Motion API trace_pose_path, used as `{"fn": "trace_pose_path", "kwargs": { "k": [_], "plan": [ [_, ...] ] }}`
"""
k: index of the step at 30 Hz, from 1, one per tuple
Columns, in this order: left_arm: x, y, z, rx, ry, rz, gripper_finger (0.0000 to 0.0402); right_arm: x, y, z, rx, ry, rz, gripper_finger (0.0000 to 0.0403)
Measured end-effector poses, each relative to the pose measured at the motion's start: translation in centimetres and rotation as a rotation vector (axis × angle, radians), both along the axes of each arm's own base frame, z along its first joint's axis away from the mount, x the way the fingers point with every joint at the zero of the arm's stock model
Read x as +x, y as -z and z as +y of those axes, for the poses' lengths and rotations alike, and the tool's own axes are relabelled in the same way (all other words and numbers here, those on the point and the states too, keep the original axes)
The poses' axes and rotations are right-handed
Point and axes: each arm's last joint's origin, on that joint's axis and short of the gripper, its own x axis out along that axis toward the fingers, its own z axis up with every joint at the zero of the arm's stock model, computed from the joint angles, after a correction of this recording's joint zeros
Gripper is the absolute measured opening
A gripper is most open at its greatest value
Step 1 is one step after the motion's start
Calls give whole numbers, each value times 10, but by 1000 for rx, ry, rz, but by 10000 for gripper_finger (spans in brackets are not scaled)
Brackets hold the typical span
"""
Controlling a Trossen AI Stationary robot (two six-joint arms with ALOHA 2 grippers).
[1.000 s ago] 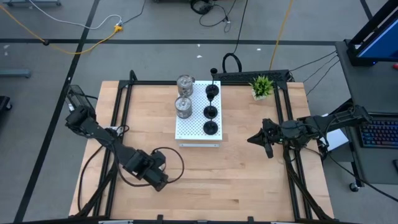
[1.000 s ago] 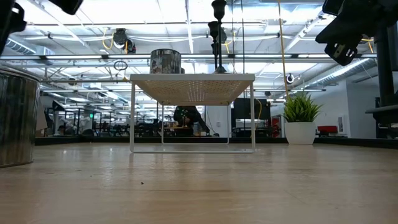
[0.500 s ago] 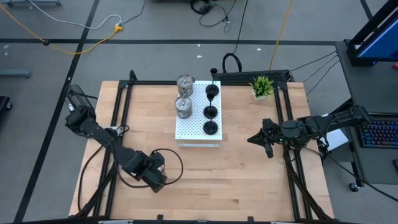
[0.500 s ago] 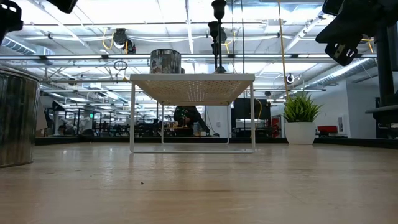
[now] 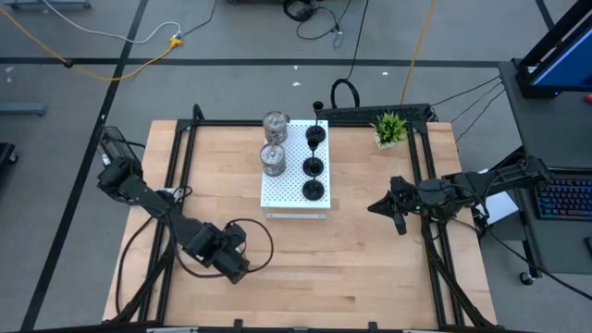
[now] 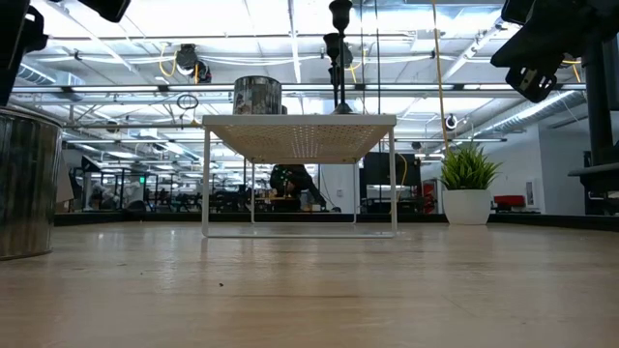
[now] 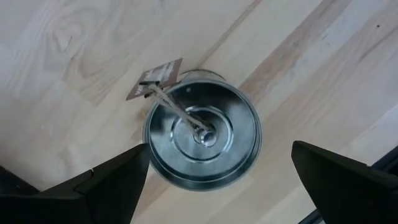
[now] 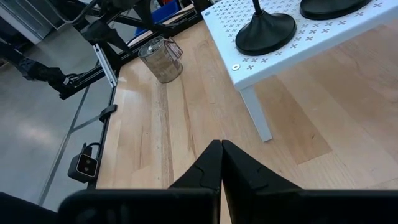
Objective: Pick & Place candle stick holders
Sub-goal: Put the brown scented candle on the shelf aligned with the other brown scented candles
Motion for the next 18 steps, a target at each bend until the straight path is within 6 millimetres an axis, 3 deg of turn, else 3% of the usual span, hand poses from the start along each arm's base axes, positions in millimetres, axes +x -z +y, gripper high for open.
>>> {"fn": "trace_pose_path", "kwargs": {
  "k": [18],
  "plan": [
    [-2, 17, 6, 20, -44, 24, 400, 0, 0, 0, 6, 1, 1, 0]
  ]
}}
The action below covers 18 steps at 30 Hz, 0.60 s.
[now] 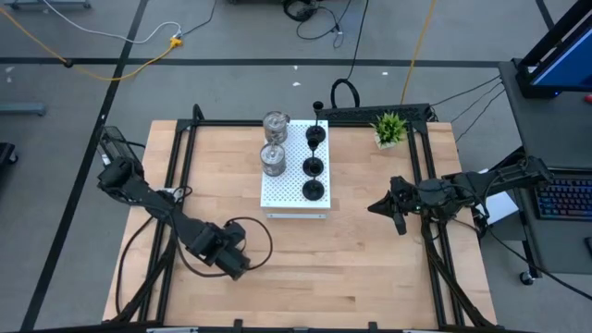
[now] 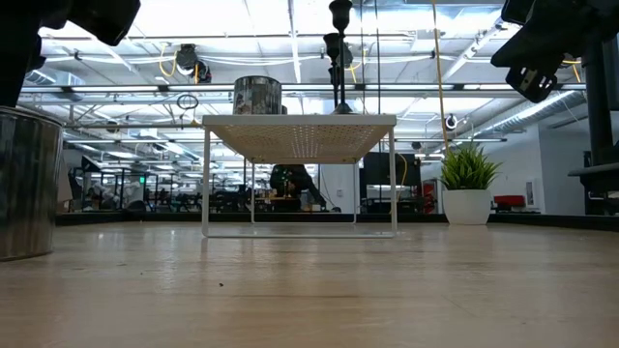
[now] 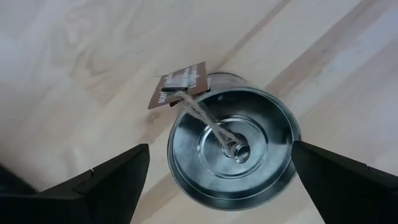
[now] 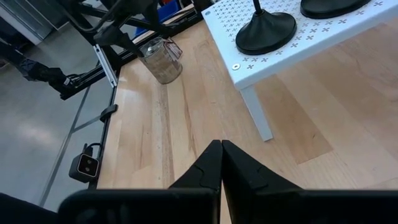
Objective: Pick & Place candle stick holders
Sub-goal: Put the brown scented candle on the shelf aligned with the other brown scented candles
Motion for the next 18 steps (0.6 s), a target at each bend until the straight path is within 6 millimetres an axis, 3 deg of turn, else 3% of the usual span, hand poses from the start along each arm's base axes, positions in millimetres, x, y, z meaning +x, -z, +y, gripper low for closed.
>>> {"fn": "trace_pose_path", "kwargs": {
  "k": [18],
  "plan": [
    [4, 0, -4, -67, 5, -26, 400, 0, 0, 0, 10, 4, 1, 0]
  ]
}}
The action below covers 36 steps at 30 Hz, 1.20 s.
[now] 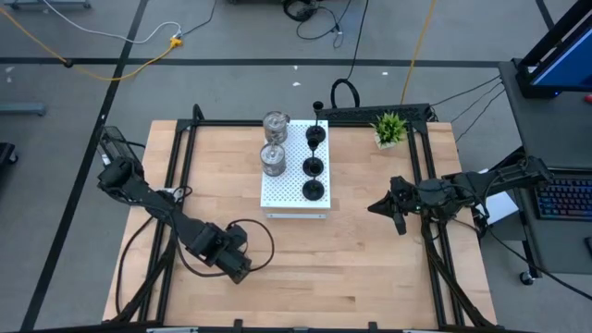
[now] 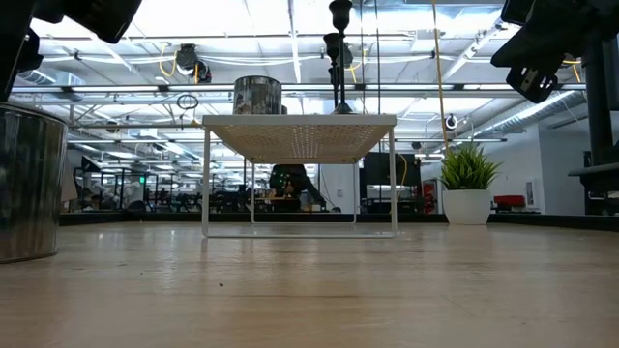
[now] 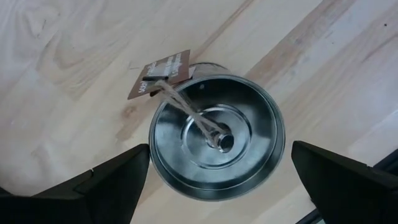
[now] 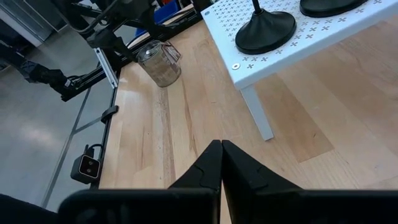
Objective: Pick & Place candle stick holders
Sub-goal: Put the brown scented candle on the shelf aligned with the other brown scented candles
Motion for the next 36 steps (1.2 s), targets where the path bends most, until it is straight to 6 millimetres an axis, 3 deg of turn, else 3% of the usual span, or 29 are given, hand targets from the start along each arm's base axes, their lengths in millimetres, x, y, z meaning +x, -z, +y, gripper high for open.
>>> {"fn": "trace_pose_path", "kwargs": {
  "k": [36],
  "plan": [
    [8, -8, -4, -66, 0, -61, 399, 0, 0, 0, 6, 5, 0, 0]
  ]
}}
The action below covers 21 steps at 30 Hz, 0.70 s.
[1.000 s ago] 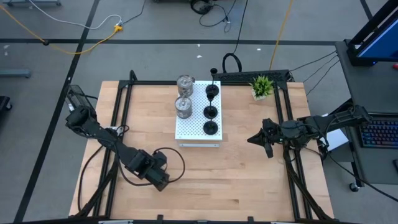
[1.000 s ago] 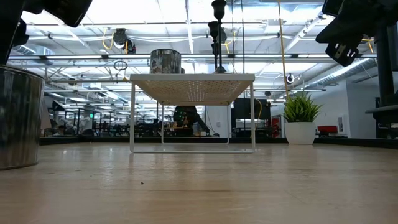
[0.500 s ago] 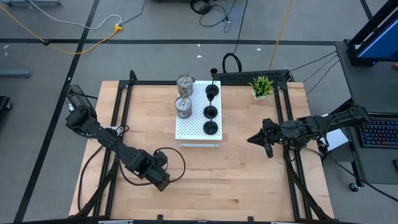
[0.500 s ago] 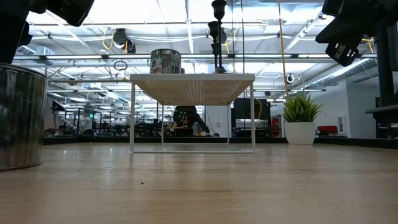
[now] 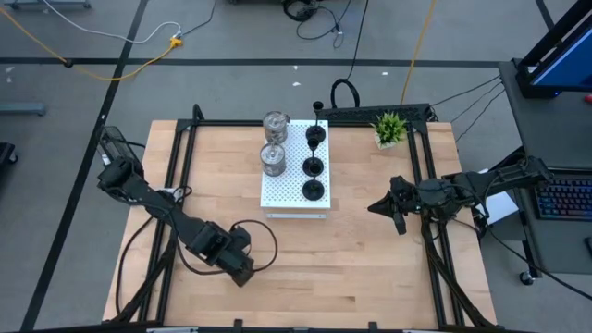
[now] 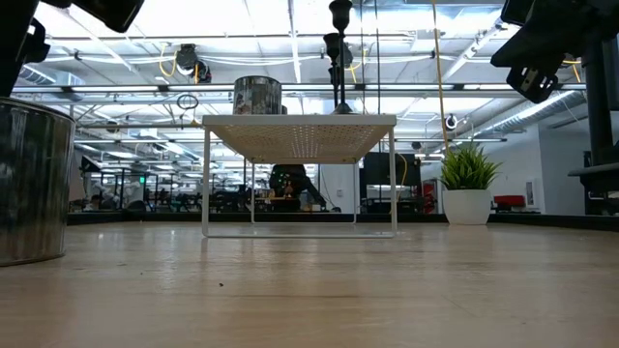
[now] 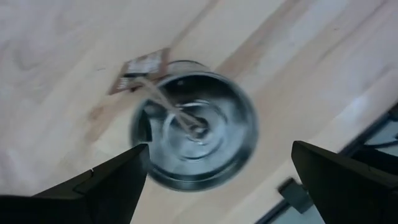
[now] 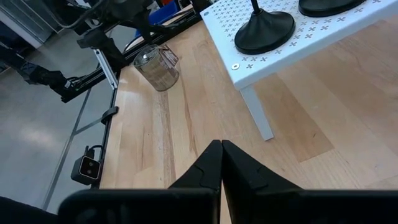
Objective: Pick & Place candle stick holders
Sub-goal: Put the brown scented candle on the shelf aligned with the other brown scented candles
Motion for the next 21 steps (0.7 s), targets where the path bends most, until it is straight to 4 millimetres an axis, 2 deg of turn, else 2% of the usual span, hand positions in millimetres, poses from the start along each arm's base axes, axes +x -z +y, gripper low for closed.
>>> {"fn": "trace_pose_path", "kwargs": {
  "k": [6, 21],
  "plan": [
    [4, -1, -3, -37, 15, -46, 400, 0, 0, 0, -2, -1, 0, 0],
    [3, -1, -2, -64, 101, -16, 399, 0, 0, 0, -11, -4, -1, 0]
  ]
}}
